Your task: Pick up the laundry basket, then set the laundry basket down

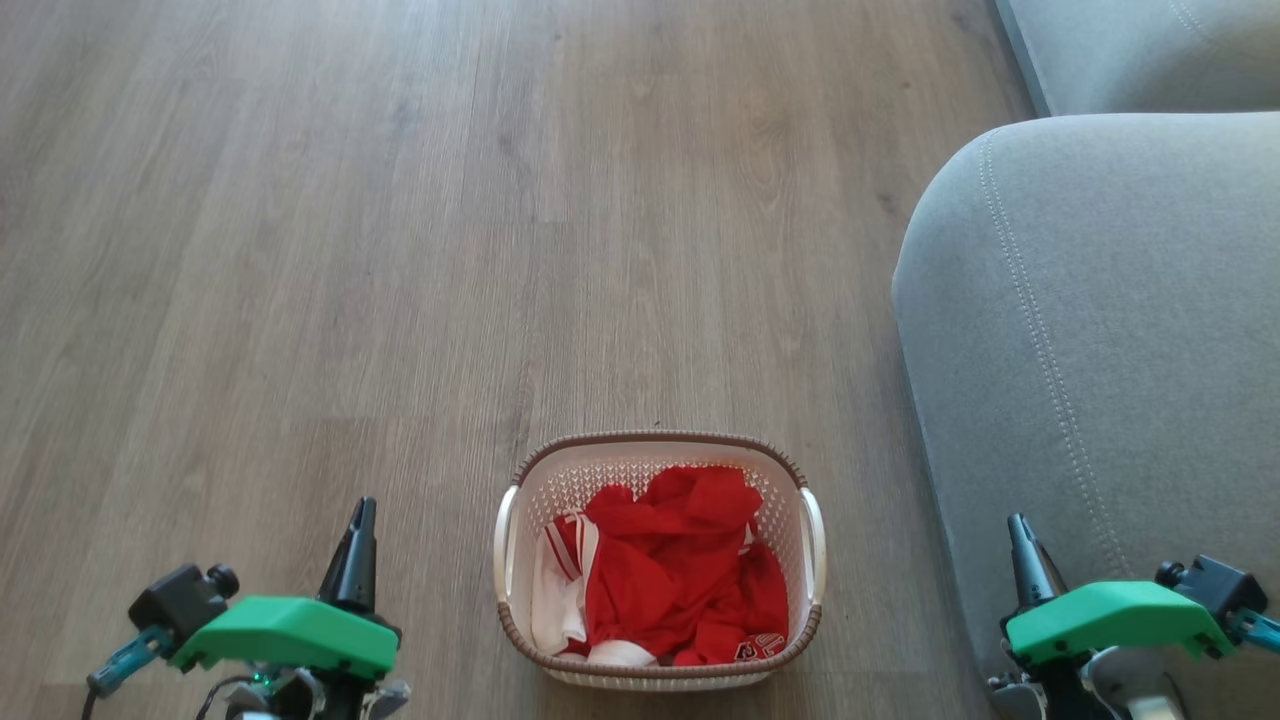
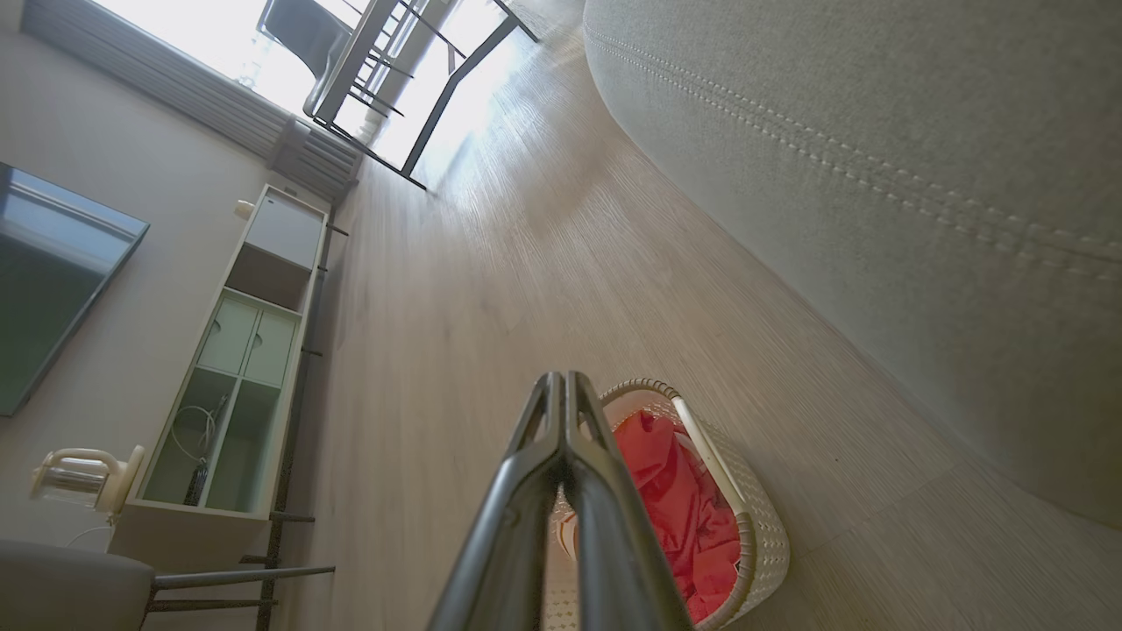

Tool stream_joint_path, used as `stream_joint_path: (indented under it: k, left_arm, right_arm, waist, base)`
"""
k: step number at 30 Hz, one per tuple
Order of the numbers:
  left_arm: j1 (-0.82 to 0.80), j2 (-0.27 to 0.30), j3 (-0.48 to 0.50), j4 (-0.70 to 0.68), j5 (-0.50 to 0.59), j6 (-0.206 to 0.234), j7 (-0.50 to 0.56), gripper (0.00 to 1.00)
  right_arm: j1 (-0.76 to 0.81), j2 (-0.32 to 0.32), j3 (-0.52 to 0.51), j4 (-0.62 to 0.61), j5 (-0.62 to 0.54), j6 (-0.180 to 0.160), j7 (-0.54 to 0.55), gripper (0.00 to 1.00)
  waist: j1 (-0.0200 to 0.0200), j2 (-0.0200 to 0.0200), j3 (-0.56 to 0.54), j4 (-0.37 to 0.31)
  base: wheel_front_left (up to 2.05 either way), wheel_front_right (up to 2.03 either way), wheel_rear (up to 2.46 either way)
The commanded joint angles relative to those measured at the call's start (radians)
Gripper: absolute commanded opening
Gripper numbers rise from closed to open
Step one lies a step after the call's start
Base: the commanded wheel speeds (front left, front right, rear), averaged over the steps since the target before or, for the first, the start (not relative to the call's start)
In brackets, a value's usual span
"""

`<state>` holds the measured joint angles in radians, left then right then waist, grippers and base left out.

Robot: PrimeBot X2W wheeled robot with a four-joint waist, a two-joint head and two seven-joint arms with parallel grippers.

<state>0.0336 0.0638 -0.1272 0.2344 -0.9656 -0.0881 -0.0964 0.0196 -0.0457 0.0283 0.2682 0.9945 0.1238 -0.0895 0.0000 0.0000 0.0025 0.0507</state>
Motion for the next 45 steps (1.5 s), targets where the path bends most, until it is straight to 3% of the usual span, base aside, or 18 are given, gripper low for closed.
stream_joint_path:
  k: [1,45]
  left_arm:
    - [-0.056,0.015,0.030,-0.027,-0.033,-0.009,0.006,0.00]
    - [-0.115,0.015,0.153,-0.001,-0.492,-0.033,0.129,0.00]
  right_arm:
    - [-0.061,-0.022,-0.001,-0.030,0.031,0.004,0.006,0.00]
    - [-0.107,-0.025,-0.081,-0.026,0.465,0.006,0.130,0.00]
  waist:
    - [0.0000,0.0000,0.000,-0.001]
    - [0.0000,0.0000,0.000,-0.037]
  base:
    - [0.00,0.00,0.00]
    - [0.00,0.00,0.00]
